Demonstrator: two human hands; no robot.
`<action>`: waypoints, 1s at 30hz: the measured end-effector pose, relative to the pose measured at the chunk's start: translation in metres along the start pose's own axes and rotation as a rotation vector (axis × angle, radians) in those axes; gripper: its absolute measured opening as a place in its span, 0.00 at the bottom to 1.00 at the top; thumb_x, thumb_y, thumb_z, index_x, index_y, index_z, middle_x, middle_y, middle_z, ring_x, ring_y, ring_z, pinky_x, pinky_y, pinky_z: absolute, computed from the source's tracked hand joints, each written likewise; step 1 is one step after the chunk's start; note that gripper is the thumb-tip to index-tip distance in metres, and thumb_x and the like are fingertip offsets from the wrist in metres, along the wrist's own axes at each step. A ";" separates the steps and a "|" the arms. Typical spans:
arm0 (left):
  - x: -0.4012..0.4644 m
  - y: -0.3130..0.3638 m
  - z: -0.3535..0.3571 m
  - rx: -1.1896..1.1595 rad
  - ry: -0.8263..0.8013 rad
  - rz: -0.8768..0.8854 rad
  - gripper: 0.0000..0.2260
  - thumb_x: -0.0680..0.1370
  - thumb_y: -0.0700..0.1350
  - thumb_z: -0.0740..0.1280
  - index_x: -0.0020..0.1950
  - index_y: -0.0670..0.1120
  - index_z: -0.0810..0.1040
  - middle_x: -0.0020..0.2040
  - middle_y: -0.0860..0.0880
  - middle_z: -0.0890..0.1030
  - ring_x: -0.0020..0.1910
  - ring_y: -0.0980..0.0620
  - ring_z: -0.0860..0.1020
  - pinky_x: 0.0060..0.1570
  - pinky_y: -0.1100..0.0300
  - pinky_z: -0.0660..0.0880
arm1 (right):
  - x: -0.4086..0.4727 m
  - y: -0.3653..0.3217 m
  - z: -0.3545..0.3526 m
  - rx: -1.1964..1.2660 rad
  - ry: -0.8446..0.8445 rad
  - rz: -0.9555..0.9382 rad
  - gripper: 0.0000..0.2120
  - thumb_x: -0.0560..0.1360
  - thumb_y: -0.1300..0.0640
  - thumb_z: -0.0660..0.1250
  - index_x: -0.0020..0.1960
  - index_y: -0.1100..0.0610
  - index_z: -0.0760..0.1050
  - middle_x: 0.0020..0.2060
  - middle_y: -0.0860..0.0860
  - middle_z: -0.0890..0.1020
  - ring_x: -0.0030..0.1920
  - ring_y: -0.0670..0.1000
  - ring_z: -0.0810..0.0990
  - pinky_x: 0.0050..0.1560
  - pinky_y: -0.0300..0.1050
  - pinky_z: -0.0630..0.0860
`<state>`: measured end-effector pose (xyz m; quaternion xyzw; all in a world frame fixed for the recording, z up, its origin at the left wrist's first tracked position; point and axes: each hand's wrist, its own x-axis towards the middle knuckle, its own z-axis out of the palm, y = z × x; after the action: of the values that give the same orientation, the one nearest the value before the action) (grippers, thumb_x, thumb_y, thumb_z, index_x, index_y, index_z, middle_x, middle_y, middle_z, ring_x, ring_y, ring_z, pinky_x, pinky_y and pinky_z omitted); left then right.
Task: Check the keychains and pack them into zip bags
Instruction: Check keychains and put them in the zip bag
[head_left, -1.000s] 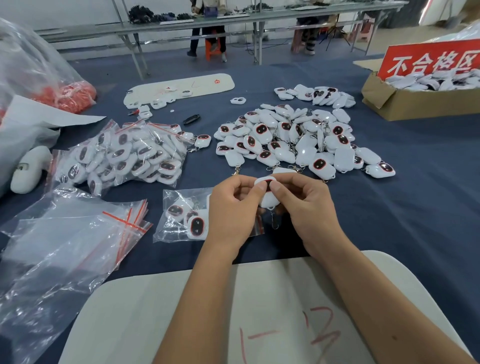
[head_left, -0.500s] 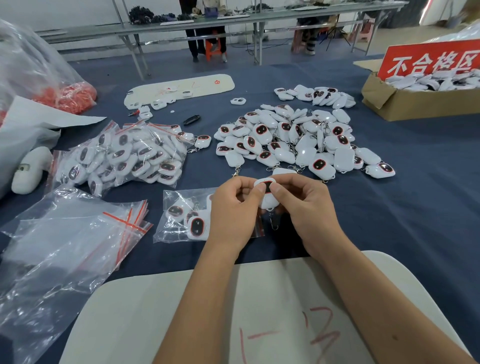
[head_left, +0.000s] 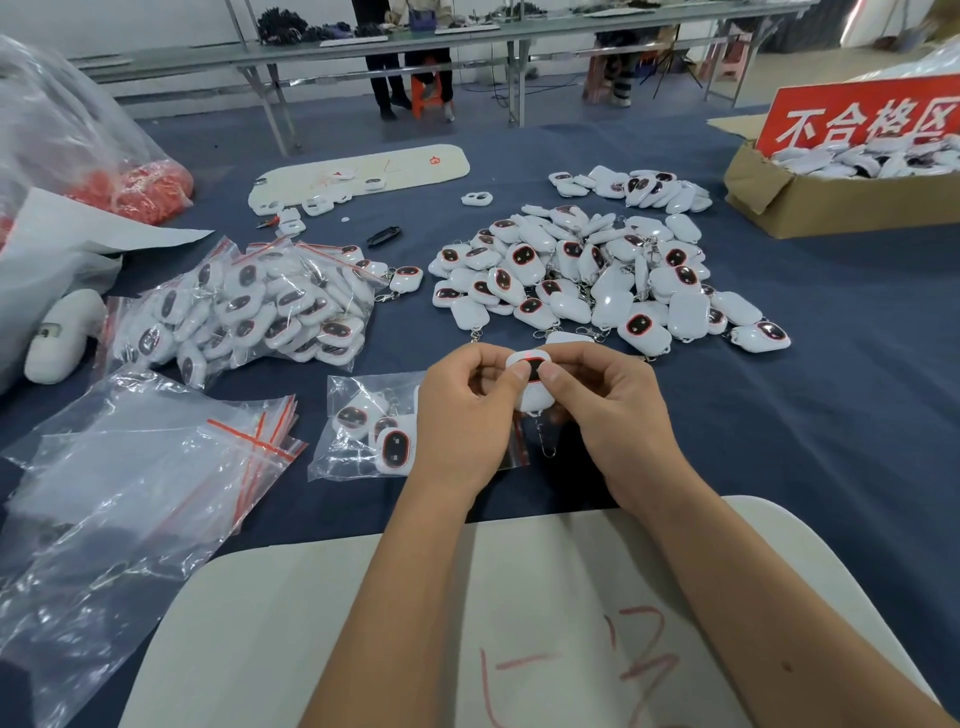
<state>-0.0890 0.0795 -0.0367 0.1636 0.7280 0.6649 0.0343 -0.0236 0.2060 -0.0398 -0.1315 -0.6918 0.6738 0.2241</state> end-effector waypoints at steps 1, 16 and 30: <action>0.000 0.000 0.000 -0.011 -0.002 -0.004 0.02 0.80 0.42 0.72 0.49 0.45 0.84 0.41 0.48 0.85 0.39 0.56 0.80 0.40 0.61 0.79 | 0.000 0.000 0.000 -0.004 0.006 0.003 0.07 0.81 0.61 0.70 0.53 0.52 0.86 0.44 0.49 0.88 0.36 0.43 0.80 0.40 0.35 0.78; -0.001 0.000 0.000 0.019 -0.065 -0.003 0.03 0.80 0.42 0.73 0.50 0.44 0.84 0.40 0.48 0.83 0.38 0.56 0.79 0.35 0.67 0.75 | 0.005 0.004 0.001 -0.107 0.011 -0.004 0.08 0.81 0.62 0.68 0.50 0.52 0.84 0.41 0.47 0.87 0.39 0.42 0.82 0.40 0.37 0.80; -0.001 0.003 0.001 0.011 0.063 0.058 0.01 0.79 0.41 0.73 0.49 0.45 0.84 0.42 0.50 0.85 0.40 0.57 0.80 0.43 0.65 0.77 | 0.002 0.003 0.004 -0.091 -0.099 -0.032 0.10 0.80 0.65 0.70 0.59 0.54 0.82 0.46 0.47 0.88 0.44 0.44 0.85 0.46 0.37 0.80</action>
<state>-0.0868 0.0805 -0.0345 0.1638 0.7274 0.6663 -0.0089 -0.0275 0.2037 -0.0424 -0.0970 -0.7339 0.6436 0.1943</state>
